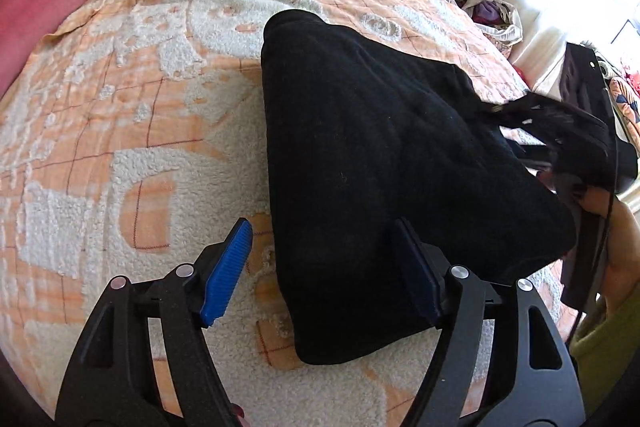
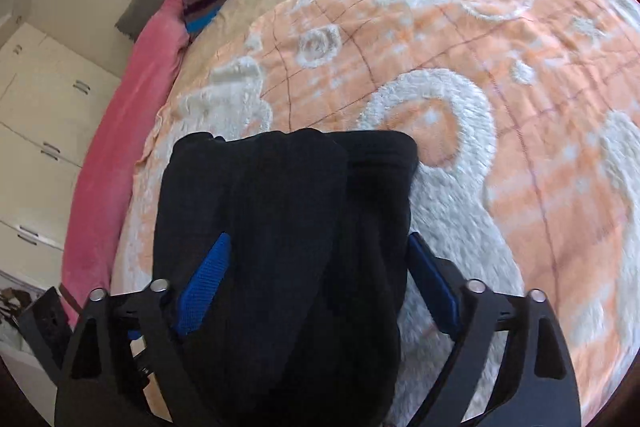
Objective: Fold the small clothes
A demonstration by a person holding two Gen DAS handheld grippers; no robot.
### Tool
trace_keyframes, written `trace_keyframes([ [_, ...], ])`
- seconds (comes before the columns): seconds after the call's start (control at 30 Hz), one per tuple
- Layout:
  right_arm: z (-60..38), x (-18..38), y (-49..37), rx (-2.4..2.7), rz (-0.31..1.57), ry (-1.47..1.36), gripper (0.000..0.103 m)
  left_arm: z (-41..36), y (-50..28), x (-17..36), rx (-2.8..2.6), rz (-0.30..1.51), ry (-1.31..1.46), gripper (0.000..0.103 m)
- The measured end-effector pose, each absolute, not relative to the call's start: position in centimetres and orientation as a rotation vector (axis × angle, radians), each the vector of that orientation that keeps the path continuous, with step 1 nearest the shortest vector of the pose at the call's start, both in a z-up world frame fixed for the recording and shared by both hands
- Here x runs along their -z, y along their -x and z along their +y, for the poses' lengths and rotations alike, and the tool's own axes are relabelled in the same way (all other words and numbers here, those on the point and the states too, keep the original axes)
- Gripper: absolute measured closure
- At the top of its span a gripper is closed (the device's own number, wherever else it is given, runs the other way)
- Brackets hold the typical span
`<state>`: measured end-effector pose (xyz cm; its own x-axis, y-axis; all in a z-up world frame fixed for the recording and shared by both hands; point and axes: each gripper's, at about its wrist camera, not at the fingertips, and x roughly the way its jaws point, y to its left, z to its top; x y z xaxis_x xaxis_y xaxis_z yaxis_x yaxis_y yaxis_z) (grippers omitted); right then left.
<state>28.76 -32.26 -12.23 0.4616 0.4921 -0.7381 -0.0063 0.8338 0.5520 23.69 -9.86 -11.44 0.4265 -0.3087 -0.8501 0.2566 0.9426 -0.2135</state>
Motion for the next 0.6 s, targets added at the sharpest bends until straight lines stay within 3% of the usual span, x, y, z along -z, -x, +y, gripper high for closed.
trace_keyframes([
  [0.03,-31.5,11.2,-28.6,-0.317,1.035,-0.454,0.065,-9.8,-23.6,11.2,0.348,1.067,0.052,0.038],
  [0.07,-30.8,10.0,-28.2,-0.345,0.993,-0.413,0.074,-9.7,-23.5,10.9,0.339,1.057,0.041,0.038],
  [0.2,-30.0,6.3,-26.8,-0.451,0.800,-0.399,0.080,-9.1,-23.0,9.4,0.309,1.004,0.008,0.039],
  [0.33,-29.8,9.2,-28.5,-0.353,0.908,-0.328,0.079,-9.0,-23.7,9.8,0.295,1.021,-0.001,0.039],
  [0.43,-30.0,11.0,-28.7,-0.312,0.949,-0.300,0.075,-9.0,-24.0,10.4,0.305,1.042,0.025,0.038],
  [0.5,-30.5,10.5,-27.6,-0.288,0.949,-0.280,0.059,-8.8,-23.9,10.4,0.303,1.037,0.025,0.038],
  [0.6,-31.1,8.7,-26.0,-0.297,0.893,-0.271,0.051,-8.8,-23.7,10.1,0.300,1.030,0.024,0.038],
])
